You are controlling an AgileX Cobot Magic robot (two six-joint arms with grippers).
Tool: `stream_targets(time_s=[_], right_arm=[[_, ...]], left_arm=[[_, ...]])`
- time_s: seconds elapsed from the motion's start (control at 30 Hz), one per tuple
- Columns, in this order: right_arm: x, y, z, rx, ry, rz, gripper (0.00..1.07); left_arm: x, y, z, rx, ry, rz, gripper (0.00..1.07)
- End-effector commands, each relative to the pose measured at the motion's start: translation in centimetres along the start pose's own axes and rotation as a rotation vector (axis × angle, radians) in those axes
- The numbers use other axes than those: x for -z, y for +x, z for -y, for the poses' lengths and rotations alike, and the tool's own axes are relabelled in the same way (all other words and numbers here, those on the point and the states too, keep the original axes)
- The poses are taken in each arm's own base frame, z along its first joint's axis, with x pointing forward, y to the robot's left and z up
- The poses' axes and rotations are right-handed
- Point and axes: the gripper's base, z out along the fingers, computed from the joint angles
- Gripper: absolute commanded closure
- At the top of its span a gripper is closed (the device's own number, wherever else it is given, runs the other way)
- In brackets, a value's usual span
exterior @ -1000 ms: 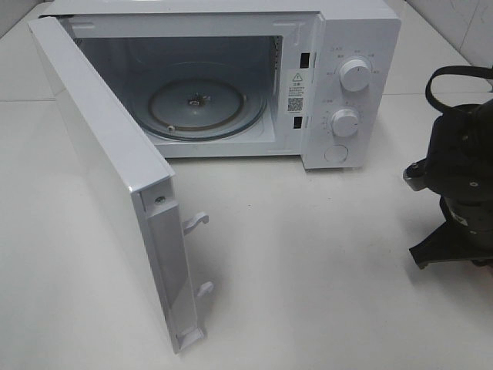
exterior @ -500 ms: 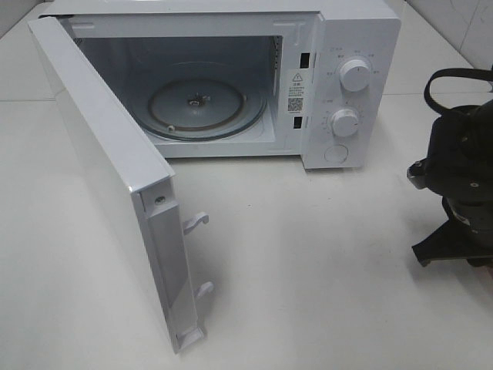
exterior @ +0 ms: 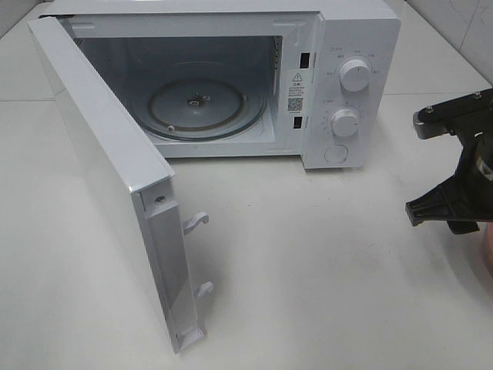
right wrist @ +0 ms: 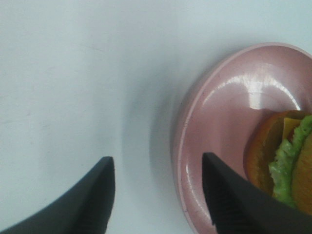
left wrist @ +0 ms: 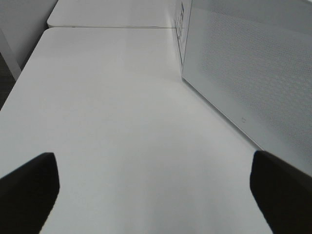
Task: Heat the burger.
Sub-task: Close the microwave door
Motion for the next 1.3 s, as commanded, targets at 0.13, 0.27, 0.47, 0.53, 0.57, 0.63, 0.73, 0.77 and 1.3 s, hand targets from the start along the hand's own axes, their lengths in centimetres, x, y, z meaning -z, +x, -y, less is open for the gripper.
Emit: stream_targets(time_s=[0.13, 0.27, 0.47, 0.53, 0.57, 0.63, 0.73, 0.77, 1.3], right_arm=[[3.3, 0.6, 0.6, 0.044, -0.131, 0.051, 0.27], [4.4, 1.2, 1.0, 0.054, -0.157, 0.040, 0.25], [5.9, 2.6, 1.9, 0.069, -0.155, -0.038, 0.30], [6.4, 3.2, 2.2, 0.068, -0.161, -0.064, 0.33], [6.4, 3.2, 2.2, 0.068, -0.161, -0.064, 0.33], [7.2, 3.8, 2.4, 0.073, -0.195, -0.079, 0.33], [7.6, 3.9, 2.4, 0.072, -0.213, -0.072, 0.33], [8.3, 4.2, 2.6, 0.069, -0.245, -0.049, 0.33], [13.9, 10.6, 5.4, 0.025, -0.414, 0.270, 0.31]], left_arm=[[0.3, 0.2, 0.0, 0.001, -0.008, 0.025, 0.04], [0.3, 0.2, 0.0, 0.001, -0.008, 0.025, 0.04], [0.3, 0.2, 0.0, 0.001, -0.008, 0.025, 0.04], [0.3, 0.2, 0.0, 0.001, -0.008, 0.025, 0.04], [0.3, 0.2, 0.0, 0.001, -0.008, 0.025, 0.04], [0.3, 0.2, 0.0, 0.001, -0.008, 0.025, 0.04], [0.3, 0.2, 0.0, 0.001, -0.008, 0.025, 0.04], [0.3, 0.2, 0.0, 0.001, -0.008, 0.025, 0.04], [0.3, 0.2, 0.0, 0.001, -0.008, 0.025, 0.04]])
